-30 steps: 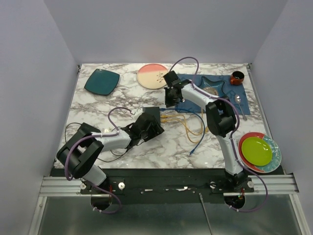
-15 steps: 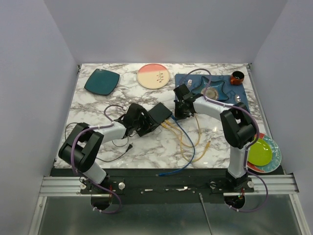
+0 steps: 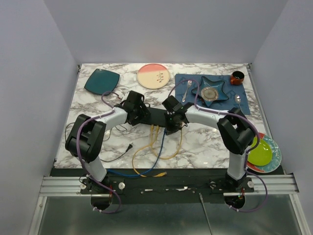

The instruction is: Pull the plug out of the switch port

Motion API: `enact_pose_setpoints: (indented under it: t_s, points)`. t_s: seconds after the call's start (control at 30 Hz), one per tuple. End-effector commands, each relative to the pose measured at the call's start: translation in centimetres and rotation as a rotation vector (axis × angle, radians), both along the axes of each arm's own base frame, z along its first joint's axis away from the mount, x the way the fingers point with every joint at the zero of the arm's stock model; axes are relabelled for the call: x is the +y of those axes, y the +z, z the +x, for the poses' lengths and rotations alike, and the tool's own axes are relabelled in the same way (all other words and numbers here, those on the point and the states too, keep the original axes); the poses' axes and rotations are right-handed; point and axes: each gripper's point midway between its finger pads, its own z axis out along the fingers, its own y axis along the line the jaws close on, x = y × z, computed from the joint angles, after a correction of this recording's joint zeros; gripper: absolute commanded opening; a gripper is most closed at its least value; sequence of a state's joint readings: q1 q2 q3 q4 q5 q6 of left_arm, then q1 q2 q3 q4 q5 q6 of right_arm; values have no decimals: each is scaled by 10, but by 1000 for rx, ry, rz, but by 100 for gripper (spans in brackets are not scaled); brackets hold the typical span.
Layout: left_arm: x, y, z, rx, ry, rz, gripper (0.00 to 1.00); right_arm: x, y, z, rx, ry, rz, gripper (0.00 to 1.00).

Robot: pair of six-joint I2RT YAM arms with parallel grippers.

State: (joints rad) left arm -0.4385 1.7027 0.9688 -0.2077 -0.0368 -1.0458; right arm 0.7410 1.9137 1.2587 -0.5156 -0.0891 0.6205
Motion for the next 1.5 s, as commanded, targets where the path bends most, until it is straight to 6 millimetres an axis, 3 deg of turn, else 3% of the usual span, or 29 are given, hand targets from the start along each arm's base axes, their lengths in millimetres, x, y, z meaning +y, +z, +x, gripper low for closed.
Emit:
enact_pose_setpoints:
  t_s: [0.0,0.17,0.3,0.4,0.43,0.47,0.5,0.53,0.57,0.63,0.67,0.73,0.77,0.83,0.87,0.9,0.97,1.07,1.33,1.47]
  points:
    - [-1,-20,-14,110,-38,50,78,45,18,-16,26,31,165,1]
    - [24,5,-1,48,20,67,78,22,37,2,-107,-14,79,1]
    - [46,33,3,-23,63,119,81,-9,73,28,-285,-88,-36,6]
    - [57,55,-2,-88,72,144,85,-25,105,41,-410,-137,-66,16]
    - [59,59,-4,-99,72,146,87,-26,122,43,-455,-142,-38,35]
    - [60,73,-5,-141,75,134,91,-28,126,44,-482,-118,-36,50]
    - [63,72,-11,-144,69,137,99,-22,129,44,-503,-97,0,68]
    - [63,74,-15,-155,63,131,99,-20,133,44,-515,-84,20,93]
    - [63,86,-17,-194,67,107,99,-18,137,43,-526,-66,34,98]
    - [60,81,-30,-189,50,69,99,-8,142,42,-533,-33,81,100]
    - [55,92,-30,-241,32,29,99,-6,149,42,-545,-37,110,100]
    - [48,85,-40,-251,-15,-11,99,-2,153,42,-579,-43,169,100]
    - [39,98,-41,-303,-43,-72,99,-2,158,41,-595,-50,194,100]
    - [38,89,-53,-302,-50,-111,99,1,183,43,-672,-71,280,98]
    - [32,102,-54,-351,-59,-165,99,-3,179,41,-677,-80,283,97]
    - [34,92,-61,-342,-58,-172,99,-6,196,43,-724,-105,314,95]
    - [33,99,-66,-382,-54,-206,99,-16,195,39,-746,-136,319,92]
    - [38,95,-75,-397,-45,-214,99,-29,224,33,-855,-180,414,92]
    - [46,102,-82,-440,-74,-159,99,-47,197,9,-822,-125,375,90]
    - [48,108,-83,-454,-86,-134,99,-47,197,-4,-807,-94,422,90]
